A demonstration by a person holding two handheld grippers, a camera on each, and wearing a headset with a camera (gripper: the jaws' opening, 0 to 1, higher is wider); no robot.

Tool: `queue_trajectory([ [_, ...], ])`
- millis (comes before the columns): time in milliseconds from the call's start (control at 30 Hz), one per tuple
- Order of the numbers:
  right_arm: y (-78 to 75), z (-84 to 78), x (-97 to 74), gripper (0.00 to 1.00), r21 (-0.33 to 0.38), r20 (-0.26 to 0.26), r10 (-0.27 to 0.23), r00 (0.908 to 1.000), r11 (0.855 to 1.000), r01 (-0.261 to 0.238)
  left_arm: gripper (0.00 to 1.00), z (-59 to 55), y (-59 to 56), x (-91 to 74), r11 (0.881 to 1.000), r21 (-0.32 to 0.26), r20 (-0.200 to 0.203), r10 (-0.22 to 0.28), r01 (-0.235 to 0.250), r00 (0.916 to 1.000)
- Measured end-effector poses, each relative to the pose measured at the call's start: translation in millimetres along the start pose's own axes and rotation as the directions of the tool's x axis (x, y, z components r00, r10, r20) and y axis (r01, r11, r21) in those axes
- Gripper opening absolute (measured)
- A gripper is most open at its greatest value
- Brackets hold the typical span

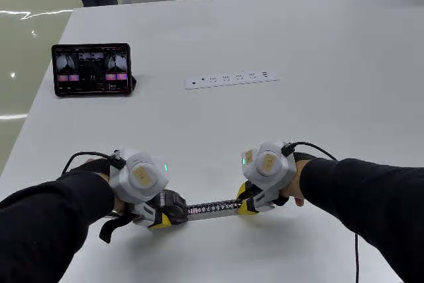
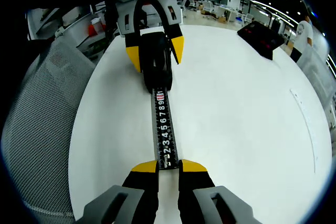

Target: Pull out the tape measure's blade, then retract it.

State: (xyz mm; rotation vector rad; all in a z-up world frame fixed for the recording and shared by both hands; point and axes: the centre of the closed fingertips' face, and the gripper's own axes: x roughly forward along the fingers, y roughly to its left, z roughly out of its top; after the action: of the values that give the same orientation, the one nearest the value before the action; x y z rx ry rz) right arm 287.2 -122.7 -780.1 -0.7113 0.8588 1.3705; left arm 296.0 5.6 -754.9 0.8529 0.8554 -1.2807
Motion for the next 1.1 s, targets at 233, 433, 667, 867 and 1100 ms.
queue_trajectory([
  [233,0.0,-3.6,-2.3,0.09,0.01,0.0,-0.003,1.0,1.0,0.003,0.33,-0.1,0.3,0.2,1.0,0.0,0.001,0.0,0.0,1.0],
  [433,0.1,-6.6,-5.1,0.09,0.018,0.004,-0.004,1.0,1.0,0.004,0.33,0.1,0.0,0.3,1.0,0.0,0.004,-0.003,0.003,1.0],
  [667,-0.6,-11.8,-8.4,0.09,0.018,-0.001,-0.004,1.0,1.0,0.004,0.33,0.1,0.0,0.1,1.0,-0.003,0.01,0.0,0.0,1.0],
  [867,-1.5,-15.3,-9.3,0.09,0.017,-0.008,-0.004,1.0,1.0,0.004,0.33,-0.4,0.3,-0.3,1.0,-0.004,0.012,0.003,-0.003,0.9999],
  [1100,-1.2,-21.8,-13.1,0.09,0.018,-0.015,-0.008,0.9999,1.0,0.009,0.33,-0.3,0.1,-0.3,1.0,-0.002,0.014,0.004,-0.004,0.9999],
])
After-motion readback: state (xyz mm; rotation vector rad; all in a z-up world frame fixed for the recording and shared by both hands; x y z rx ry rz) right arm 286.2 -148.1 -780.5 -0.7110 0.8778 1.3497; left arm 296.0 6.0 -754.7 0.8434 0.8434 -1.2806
